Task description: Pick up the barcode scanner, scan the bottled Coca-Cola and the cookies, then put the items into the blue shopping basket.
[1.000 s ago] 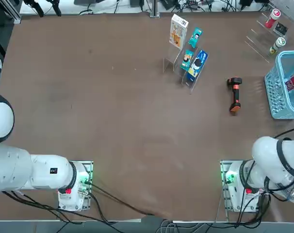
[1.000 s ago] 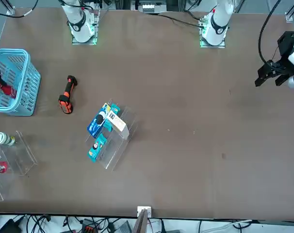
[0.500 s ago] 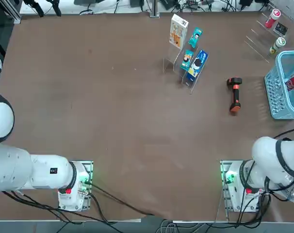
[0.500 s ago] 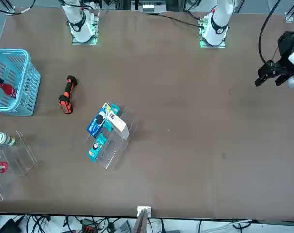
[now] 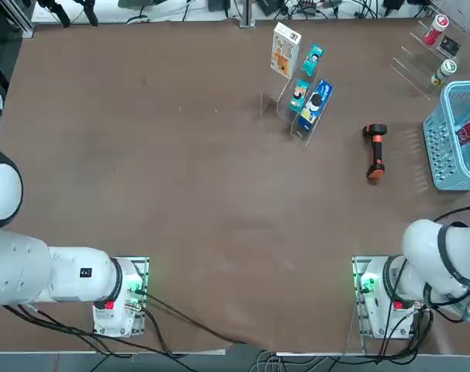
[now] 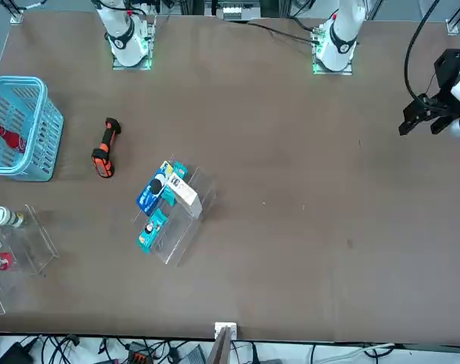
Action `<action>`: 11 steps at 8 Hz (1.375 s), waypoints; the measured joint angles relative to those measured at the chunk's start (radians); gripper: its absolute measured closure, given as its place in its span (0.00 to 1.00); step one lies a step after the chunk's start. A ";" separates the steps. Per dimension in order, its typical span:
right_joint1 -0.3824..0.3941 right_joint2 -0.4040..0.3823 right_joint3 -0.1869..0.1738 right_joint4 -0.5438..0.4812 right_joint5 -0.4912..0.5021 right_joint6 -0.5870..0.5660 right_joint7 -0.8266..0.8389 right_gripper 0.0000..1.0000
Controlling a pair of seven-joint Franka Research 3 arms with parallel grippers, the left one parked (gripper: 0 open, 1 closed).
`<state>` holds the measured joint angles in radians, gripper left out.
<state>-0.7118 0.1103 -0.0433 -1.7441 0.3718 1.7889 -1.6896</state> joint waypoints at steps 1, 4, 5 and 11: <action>0.036 -0.007 0.005 0.078 -0.043 -0.067 0.074 0.00; 0.268 -0.019 0.016 0.263 -0.114 -0.198 0.337 0.00; 0.372 -0.018 0.019 0.294 -0.128 -0.213 0.447 0.00; 0.927 0.038 0.025 0.311 -0.226 -0.108 1.193 0.00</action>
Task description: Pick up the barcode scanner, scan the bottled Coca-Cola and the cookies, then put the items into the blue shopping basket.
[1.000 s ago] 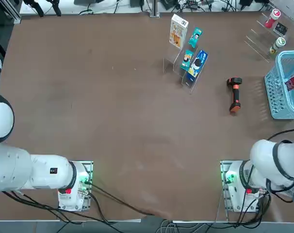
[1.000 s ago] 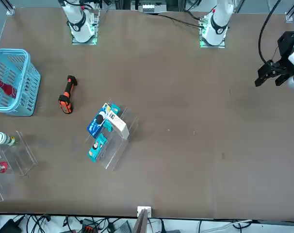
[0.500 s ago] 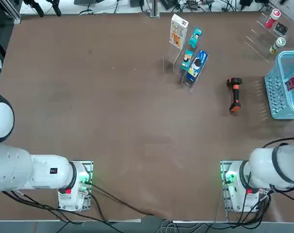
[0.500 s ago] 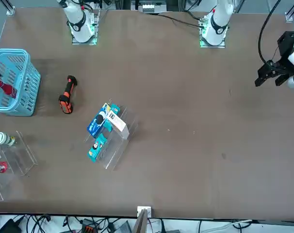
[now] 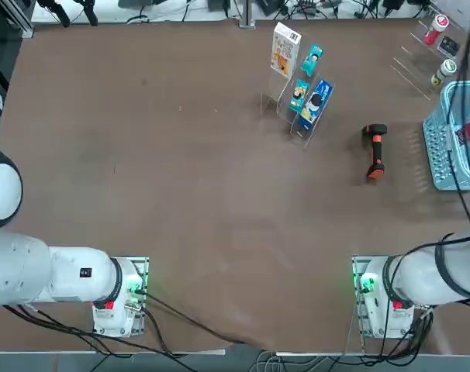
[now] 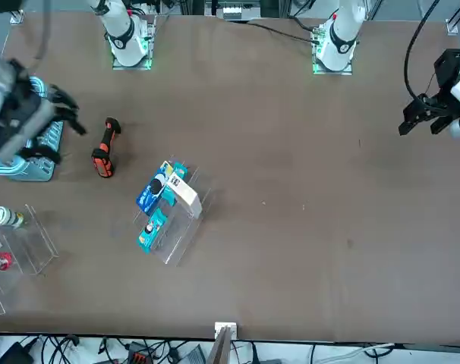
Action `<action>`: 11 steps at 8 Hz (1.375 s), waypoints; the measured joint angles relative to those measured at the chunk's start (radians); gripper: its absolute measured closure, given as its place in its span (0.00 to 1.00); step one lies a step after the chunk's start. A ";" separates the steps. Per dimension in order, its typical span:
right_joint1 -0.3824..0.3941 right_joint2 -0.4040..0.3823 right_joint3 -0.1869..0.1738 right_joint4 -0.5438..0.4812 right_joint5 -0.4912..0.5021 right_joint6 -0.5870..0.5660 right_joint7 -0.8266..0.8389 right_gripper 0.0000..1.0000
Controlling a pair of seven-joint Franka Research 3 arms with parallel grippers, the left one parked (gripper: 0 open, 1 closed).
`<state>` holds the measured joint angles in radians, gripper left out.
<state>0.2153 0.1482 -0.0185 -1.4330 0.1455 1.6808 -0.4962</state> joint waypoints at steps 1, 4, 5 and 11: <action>0.058 0.031 0.000 0.000 -0.007 0.070 0.088 0.00; 0.199 0.167 -0.003 0.060 -0.017 0.224 0.283 0.00; 0.242 0.231 -0.004 0.137 -0.025 0.232 0.319 0.00; 0.322 0.407 -0.009 0.297 -0.060 0.275 0.324 0.00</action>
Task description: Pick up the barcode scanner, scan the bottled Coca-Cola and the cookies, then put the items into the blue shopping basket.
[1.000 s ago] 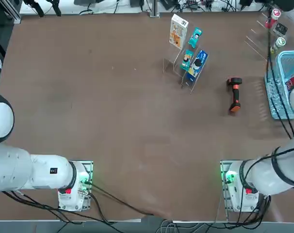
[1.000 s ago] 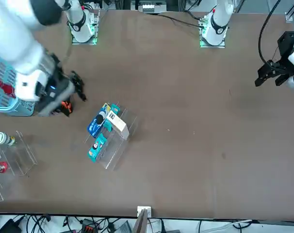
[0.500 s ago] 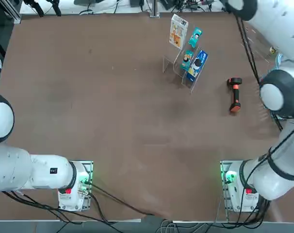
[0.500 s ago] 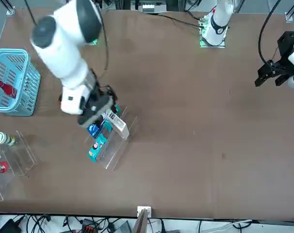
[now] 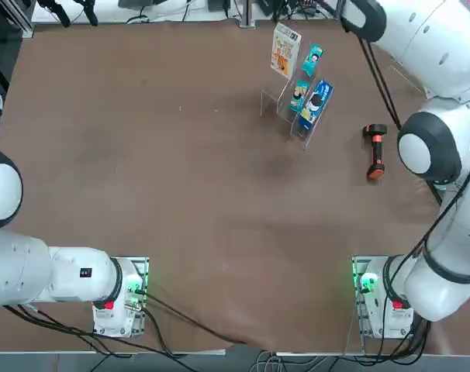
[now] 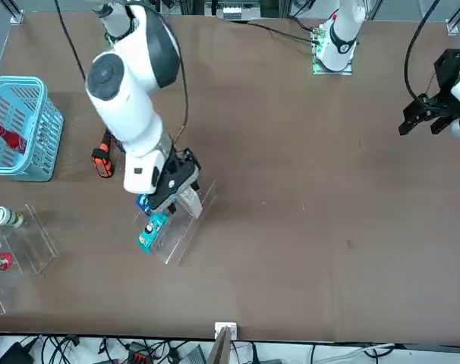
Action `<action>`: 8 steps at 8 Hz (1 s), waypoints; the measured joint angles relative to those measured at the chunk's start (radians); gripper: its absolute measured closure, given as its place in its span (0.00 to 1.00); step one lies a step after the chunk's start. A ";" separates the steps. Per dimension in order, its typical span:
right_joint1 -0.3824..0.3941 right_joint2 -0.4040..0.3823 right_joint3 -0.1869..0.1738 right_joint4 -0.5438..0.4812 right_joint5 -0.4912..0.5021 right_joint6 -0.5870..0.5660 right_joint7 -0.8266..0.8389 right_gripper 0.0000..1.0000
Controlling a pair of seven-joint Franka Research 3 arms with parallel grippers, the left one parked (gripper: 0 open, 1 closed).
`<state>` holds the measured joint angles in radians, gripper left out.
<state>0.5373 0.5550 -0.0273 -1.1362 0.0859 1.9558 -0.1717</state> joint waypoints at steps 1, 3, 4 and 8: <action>0.005 0.004 0.000 -0.003 -0.002 -0.006 0.000 0.00; 0.015 0.010 0.000 -0.029 -0.006 -0.013 0.000 0.00; 0.015 0.011 0.000 -0.039 -0.007 -0.027 0.000 0.00; 0.015 0.012 -0.002 -0.043 -0.008 -0.089 0.000 0.00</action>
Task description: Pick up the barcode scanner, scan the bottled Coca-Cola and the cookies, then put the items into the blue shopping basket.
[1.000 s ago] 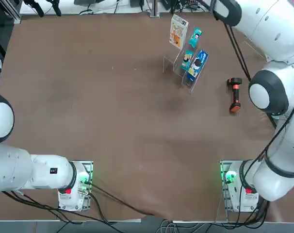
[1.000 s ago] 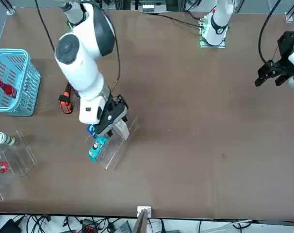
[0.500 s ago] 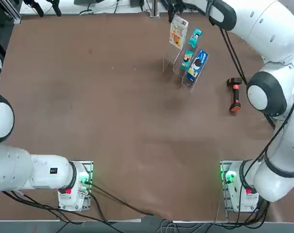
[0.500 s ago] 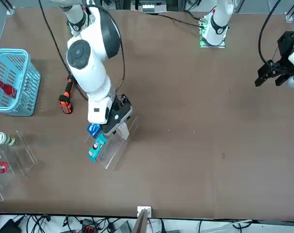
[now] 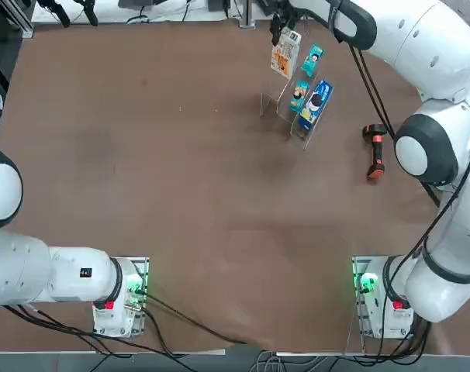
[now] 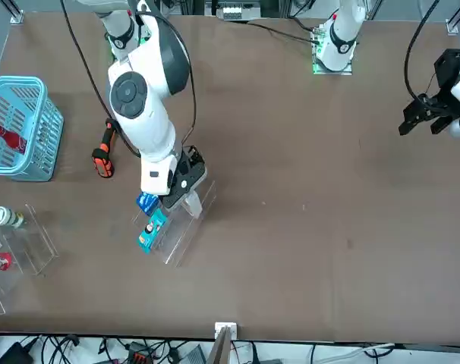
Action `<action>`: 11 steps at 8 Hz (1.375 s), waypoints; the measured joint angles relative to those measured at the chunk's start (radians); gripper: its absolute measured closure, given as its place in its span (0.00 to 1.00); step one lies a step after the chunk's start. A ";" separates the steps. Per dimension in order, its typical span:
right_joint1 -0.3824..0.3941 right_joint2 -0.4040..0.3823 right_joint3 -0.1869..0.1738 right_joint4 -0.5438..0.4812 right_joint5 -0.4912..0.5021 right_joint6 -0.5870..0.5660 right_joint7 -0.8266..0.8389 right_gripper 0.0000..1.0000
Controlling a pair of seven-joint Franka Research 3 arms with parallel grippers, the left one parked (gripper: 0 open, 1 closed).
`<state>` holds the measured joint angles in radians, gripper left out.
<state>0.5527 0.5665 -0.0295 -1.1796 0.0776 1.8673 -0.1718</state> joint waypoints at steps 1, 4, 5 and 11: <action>0.000 0.000 0.000 0.000 0.000 -0.019 0.000 0.01; -0.001 0.000 -0.007 -0.001 -0.003 -0.047 -0.026 0.40; -0.002 0.000 -0.013 -0.001 -0.003 -0.047 -0.048 0.53; -0.033 -0.005 -0.040 0.054 -0.003 -0.126 -0.072 0.67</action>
<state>0.5199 0.5619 -0.0692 -1.1261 0.0743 1.7416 -0.2433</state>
